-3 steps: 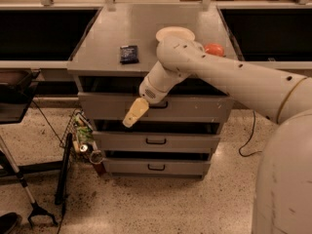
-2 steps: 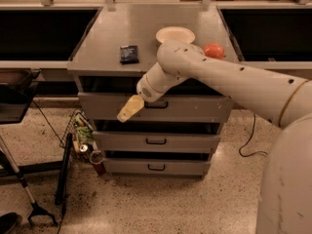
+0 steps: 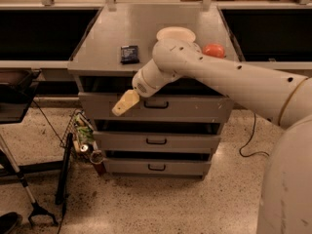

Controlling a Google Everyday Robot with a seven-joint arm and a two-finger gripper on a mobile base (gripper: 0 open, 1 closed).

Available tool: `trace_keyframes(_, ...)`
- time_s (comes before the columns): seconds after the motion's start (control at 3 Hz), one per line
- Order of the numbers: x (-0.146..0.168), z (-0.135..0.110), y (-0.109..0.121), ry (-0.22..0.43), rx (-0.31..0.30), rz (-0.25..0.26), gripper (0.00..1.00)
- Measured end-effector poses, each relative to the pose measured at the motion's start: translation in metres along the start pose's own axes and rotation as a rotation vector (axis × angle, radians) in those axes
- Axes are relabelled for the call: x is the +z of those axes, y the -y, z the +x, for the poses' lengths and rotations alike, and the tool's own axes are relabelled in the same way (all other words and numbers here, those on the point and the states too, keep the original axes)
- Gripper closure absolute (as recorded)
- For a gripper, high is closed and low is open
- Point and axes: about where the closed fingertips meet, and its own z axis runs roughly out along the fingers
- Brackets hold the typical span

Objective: Open top drawer

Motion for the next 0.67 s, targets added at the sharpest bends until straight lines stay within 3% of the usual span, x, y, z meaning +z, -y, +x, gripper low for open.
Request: trace_keyframes(0.67,0.0206,-0.0031,-0.002,-0.058,-0.041,-0.016,0.0)
